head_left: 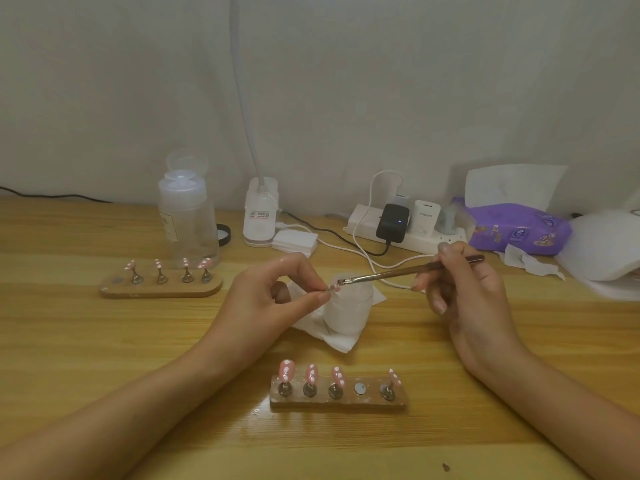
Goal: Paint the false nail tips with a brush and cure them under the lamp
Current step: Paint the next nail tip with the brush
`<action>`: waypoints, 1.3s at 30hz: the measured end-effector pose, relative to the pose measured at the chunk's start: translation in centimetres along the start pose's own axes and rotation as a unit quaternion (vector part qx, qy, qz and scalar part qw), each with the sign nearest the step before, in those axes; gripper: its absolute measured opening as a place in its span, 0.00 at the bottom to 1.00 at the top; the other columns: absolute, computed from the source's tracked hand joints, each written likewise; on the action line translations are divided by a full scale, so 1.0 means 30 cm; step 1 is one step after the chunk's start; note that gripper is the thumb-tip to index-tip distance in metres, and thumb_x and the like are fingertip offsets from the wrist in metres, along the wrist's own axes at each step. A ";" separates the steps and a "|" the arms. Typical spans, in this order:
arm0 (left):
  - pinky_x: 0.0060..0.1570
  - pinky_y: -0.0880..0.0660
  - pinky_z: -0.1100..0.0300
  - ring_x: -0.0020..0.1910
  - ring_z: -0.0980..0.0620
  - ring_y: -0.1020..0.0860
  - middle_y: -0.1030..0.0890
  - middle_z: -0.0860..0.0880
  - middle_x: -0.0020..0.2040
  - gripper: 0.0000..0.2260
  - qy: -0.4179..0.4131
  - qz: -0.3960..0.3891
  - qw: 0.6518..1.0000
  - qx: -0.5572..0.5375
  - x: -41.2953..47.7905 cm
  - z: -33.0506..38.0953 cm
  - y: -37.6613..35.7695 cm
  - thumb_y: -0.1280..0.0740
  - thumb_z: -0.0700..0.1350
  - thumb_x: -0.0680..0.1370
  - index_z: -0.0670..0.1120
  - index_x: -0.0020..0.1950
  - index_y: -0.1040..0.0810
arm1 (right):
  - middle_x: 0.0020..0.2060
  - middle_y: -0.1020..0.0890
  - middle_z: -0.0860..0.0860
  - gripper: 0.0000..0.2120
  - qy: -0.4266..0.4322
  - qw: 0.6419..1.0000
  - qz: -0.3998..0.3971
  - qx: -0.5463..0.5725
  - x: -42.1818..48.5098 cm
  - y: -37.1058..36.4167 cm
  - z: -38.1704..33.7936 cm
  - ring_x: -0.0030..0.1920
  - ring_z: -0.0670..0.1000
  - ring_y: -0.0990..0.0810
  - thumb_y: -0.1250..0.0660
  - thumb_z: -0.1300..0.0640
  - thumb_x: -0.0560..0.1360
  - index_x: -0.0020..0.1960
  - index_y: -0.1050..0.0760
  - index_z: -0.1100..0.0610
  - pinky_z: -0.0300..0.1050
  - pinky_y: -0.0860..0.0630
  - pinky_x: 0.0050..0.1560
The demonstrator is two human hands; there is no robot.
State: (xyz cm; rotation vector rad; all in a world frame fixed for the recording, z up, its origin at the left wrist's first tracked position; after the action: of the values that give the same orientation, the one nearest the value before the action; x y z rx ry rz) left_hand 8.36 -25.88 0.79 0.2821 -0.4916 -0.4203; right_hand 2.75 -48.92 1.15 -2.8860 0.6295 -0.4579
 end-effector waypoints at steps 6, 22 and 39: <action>0.28 0.34 0.69 0.26 0.58 0.35 0.23 0.61 0.29 0.03 -0.002 0.002 1.000 -0.003 -0.002 0.000 0.001 0.26 0.43 0.74 0.49 0.43 0.18 | 0.31 0.17 0.55 0.11 0.001 0.999 -0.038 0.007 -0.005 -0.029 -0.003 0.21 0.46 0.31 0.36 0.48 0.76 0.36 0.25 0.51 0.34 0.37 0.22; 0.28 0.34 0.71 0.25 0.59 0.35 0.22 0.65 0.30 0.03 0.004 -0.002 1.000 -0.001 -0.002 0.007 -0.002 0.26 0.42 0.74 0.48 0.42 0.19 | 0.30 0.18 0.55 0.11 0.027 0.999 -0.028 0.022 -0.005 -0.015 -0.022 0.21 0.46 0.31 0.37 0.49 0.76 0.37 0.24 0.50 0.36 0.35 0.24; 0.30 0.30 0.67 0.28 0.58 0.31 0.17 0.55 0.44 0.05 0.030 -0.003 1.000 -0.007 -0.004 -0.016 -0.004 0.25 0.46 0.74 0.54 0.40 0.19 | 0.29 0.18 0.56 0.12 0.013 1.000 -0.007 -0.022 0.005 0.004 0.002 0.21 0.46 0.32 0.39 0.53 0.81 0.39 0.27 0.55 0.36 0.35 0.23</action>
State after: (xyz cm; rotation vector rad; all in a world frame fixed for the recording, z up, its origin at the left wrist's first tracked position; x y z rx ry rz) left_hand 8.47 -25.85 0.31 0.2815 -0.4282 -0.4192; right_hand 2.85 -49.09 1.11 -2.9319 0.6301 -0.4903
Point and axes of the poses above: each hand's wrist, its own x-axis towards the middle knuckle, its own y-axis out of the back of the hand, z = x × y, the point moved 8 cm from there along x, towards the middle knuckle
